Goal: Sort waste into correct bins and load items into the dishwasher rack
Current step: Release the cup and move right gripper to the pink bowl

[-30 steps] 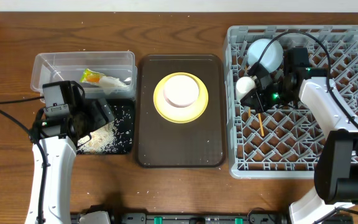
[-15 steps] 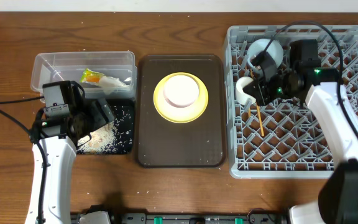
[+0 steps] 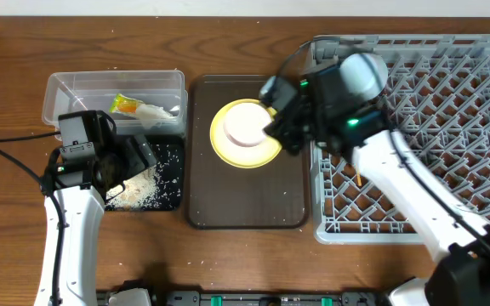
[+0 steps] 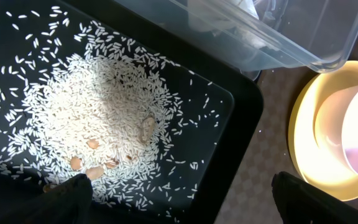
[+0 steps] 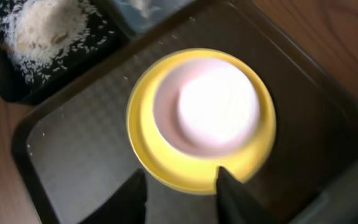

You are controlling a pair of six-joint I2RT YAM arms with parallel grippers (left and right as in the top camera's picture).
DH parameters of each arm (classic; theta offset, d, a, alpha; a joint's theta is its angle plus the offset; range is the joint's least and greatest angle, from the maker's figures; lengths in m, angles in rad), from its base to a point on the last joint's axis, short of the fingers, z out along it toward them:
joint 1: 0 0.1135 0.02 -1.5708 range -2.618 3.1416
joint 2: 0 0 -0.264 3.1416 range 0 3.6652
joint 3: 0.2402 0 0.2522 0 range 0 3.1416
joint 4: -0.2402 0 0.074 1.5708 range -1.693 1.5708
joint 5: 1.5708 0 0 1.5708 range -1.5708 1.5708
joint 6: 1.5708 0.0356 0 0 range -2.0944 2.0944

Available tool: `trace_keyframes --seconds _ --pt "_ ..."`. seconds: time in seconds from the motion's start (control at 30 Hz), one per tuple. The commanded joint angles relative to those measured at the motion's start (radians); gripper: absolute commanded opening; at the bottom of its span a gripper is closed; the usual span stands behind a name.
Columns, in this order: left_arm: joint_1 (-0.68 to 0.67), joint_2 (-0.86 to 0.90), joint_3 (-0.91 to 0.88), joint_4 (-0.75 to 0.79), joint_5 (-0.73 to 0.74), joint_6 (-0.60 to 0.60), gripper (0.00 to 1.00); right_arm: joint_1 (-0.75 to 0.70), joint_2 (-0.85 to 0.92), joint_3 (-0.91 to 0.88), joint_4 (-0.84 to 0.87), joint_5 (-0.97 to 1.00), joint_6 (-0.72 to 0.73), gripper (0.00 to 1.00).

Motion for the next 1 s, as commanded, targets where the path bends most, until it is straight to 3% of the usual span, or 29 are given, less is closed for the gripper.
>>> trace_keyframes --seconds 0.0,0.17,0.43,0.83,0.97 --pt "0.003 0.002 0.018 0.0 -0.006 -0.002 0.95 0.069 0.05 0.012 0.036 0.07 0.009 0.38" --pt "0.003 0.002 0.018 0.0 -0.006 -0.002 0.95 0.131 0.137 0.012 0.098 0.15 0.016 0.38" --pt "0.003 0.002 0.018 0.0 -0.006 -0.002 0.95 0.124 0.249 0.012 0.226 0.447 0.183 0.41" --pt "0.003 0.002 0.018 0.0 -0.006 -0.002 0.95 0.058 0.385 0.012 0.345 0.455 0.282 0.42" --pt "0.003 0.002 0.018 0.0 -0.006 -0.002 0.95 0.05 0.412 0.012 0.346 0.453 0.286 0.38"
